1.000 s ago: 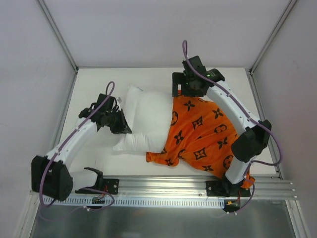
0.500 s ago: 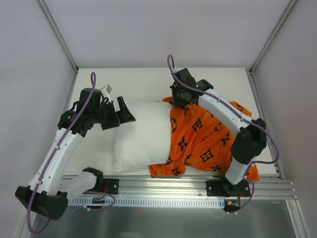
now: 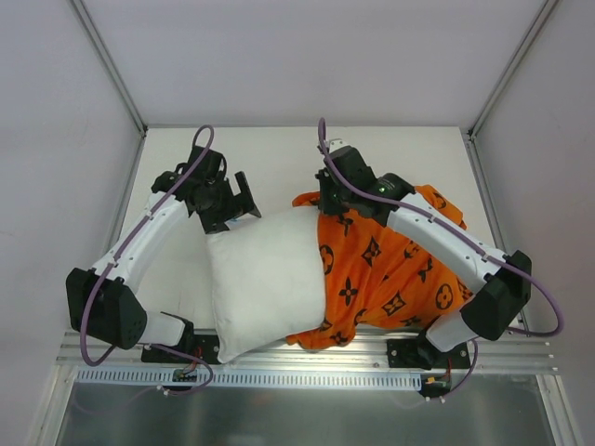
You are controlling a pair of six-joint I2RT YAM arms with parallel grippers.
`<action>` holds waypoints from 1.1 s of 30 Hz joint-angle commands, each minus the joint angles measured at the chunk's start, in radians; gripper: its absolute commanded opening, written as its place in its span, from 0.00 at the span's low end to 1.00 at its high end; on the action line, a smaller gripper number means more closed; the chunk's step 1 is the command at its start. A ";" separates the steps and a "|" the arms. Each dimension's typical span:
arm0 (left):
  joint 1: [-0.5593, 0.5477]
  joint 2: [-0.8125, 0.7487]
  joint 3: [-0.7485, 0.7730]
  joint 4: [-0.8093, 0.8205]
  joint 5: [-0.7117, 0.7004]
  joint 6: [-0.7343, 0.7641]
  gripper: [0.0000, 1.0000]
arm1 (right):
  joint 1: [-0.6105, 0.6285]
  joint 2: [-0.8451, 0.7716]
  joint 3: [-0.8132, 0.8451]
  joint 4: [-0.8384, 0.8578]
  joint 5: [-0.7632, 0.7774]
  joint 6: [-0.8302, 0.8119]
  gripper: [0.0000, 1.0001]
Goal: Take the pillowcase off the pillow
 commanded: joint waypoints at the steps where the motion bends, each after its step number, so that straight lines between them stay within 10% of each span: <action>1: -0.033 -0.035 -0.048 -0.009 0.048 -0.014 0.98 | -0.002 -0.036 0.007 0.037 0.104 0.011 0.01; 3: -0.045 -0.046 -0.059 0.006 0.091 0.018 0.79 | -0.006 -0.017 0.025 0.020 0.133 0.021 0.01; 4: -0.050 -0.055 -0.059 0.012 0.129 0.028 0.29 | -0.020 -0.011 0.033 0.012 0.153 0.028 0.01; 5: -0.051 -0.060 -0.057 0.014 0.147 0.037 0.03 | -0.031 -0.003 0.044 -0.008 0.161 0.037 0.01; 6: -0.051 -0.067 -0.057 0.012 0.163 0.055 0.00 | -0.045 0.003 0.058 -0.014 0.167 0.051 0.01; 21: 0.080 -0.366 -0.120 0.007 0.224 0.094 0.00 | -0.538 -0.023 0.038 -0.039 -0.009 0.152 0.01; 33: 0.234 -0.226 0.058 -0.017 0.270 0.140 0.00 | -0.732 -0.088 0.067 -0.020 -0.103 0.206 0.01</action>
